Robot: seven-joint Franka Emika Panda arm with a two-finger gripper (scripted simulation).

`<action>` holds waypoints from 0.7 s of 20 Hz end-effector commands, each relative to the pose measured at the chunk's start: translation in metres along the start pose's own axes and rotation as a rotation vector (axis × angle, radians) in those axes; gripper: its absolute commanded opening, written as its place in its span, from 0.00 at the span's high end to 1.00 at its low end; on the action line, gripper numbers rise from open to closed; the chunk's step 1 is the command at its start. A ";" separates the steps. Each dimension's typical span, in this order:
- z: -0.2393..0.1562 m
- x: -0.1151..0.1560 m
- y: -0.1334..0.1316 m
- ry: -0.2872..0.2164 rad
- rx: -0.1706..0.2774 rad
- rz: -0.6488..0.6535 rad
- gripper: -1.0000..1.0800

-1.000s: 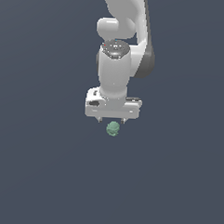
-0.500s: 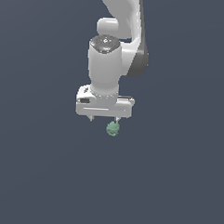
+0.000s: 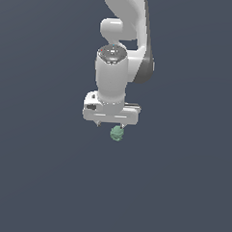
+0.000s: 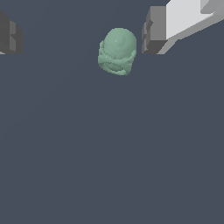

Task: Pick up the object and move it to a goal position.

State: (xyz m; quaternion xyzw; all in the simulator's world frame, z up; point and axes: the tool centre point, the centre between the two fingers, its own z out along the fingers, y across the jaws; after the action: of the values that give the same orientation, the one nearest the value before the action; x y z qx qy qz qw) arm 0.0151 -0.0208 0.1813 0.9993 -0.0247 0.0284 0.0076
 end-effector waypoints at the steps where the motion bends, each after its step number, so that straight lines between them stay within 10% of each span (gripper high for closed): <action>1: 0.011 -0.006 -0.004 -0.007 0.003 0.032 0.04; 14: 0.076 -0.051 -0.027 -0.051 0.007 0.244 0.04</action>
State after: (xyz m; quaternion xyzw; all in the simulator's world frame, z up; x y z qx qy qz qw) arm -0.0264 0.0059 0.1074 0.9907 -0.1362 0.0054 0.0001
